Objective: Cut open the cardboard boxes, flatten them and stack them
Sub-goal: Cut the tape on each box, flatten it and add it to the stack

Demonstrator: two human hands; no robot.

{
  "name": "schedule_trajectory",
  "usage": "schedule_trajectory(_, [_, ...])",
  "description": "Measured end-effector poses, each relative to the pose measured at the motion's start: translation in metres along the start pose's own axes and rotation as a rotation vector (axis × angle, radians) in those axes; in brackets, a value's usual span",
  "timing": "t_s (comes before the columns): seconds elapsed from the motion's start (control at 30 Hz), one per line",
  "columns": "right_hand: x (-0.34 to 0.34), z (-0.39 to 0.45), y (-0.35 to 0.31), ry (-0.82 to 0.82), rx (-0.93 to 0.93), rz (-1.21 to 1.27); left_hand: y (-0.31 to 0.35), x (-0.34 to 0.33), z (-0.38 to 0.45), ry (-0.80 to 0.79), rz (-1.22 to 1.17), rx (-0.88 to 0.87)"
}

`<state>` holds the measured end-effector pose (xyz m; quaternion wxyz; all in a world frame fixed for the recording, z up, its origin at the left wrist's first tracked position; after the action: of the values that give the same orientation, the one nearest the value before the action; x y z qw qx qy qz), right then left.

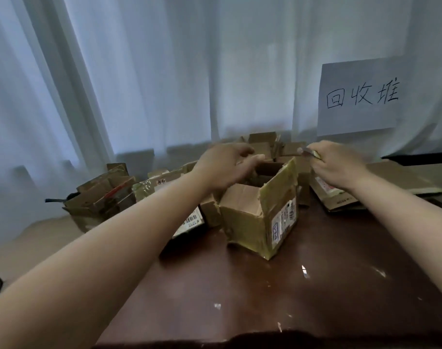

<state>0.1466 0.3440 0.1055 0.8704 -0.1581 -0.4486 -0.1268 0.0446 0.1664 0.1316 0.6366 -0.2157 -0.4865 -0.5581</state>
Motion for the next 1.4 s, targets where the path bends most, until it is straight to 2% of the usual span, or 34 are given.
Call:
schedule_trajectory(0.03, [-0.001,-0.003,-0.012,-0.008,0.01,0.019,0.0,-0.008,-0.01,-0.047,-0.171,-0.01])
schedule_trajectory(0.07, [-0.003,-0.007,-0.024,-0.013,0.02,0.028,0.003,-0.019,-0.019,-0.109,-0.243,-0.022])
schedule_trajectory(0.17, [-0.008,-0.023,-0.04,-0.01,0.0,0.033,-0.001,-0.056,-0.039,-0.269,-0.057,-0.039])
schedule_trajectory(0.27, [-0.009,-0.04,-0.043,-0.011,-0.038,0.024,-0.005,-0.067,-0.046,-0.238,0.142,-0.107])
schedule_trajectory(0.4, [-0.011,-0.053,-0.047,-0.027,-0.081,0.032,-0.004,-0.068,-0.064,-0.286,0.154,-0.194])
schedule_trajectory(0.47, [-0.01,-0.056,-0.048,0.015,-0.103,0.083,-0.004,-0.067,-0.078,-0.274,0.137,-0.245])
schedule_trajectory(0.6, [0.001,-0.057,-0.055,0.118,-0.134,0.154,-0.016,-0.045,-0.098,-0.128,-0.105,-0.289])
schedule_trajectory(0.7, [0.013,-0.062,-0.057,0.205,-0.153,0.158,-0.02,-0.021,-0.106,-0.097,-0.441,-0.349])
schedule_trajectory(0.77, [0.023,-0.069,-0.057,0.269,-0.171,0.154,-0.022,-0.015,-0.112,-0.205,-0.813,-0.29])
schedule_trajectory(0.83, [0.029,-0.079,-0.056,0.277,-0.211,0.112,-0.03,-0.015,-0.116,-0.241,-0.994,-0.2])
schedule_trajectory(1.03, [0.012,-0.109,-0.032,0.071,-0.437,-0.075,-0.092,-0.041,-0.103,0.153,-1.074,0.153])
schedule_trajectory(1.13, [0.001,-0.119,-0.023,-0.029,-0.488,-0.04,-0.105,-0.061,-0.094,0.227,-0.997,0.272])
schedule_trajectory(1.23, [-0.011,-0.128,-0.014,-0.104,-0.561,-0.027,-0.106,-0.077,-0.083,0.251,-0.794,0.295])
schedule_trajectory(1.33, [-0.017,-0.131,-0.005,-0.082,-0.615,0.043,-0.108,-0.095,-0.076,0.213,-0.687,0.32])
schedule_trajectory(1.4, [-0.013,-0.127,-0.004,-0.042,-0.606,0.085,-0.103,-0.087,-0.075,0.251,-0.62,0.285])
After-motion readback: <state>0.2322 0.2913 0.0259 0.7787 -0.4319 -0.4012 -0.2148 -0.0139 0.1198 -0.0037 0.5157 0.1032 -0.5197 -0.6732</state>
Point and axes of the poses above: each hand's wrist, its own z-axis towards the middle knuckle, its own x-axis out of the back of the hand, y = z × x, the point moved 8 cm from there along z, towards the middle knuckle, and after that the axes turned 7 degrees about -z, right-handed, at the moved point
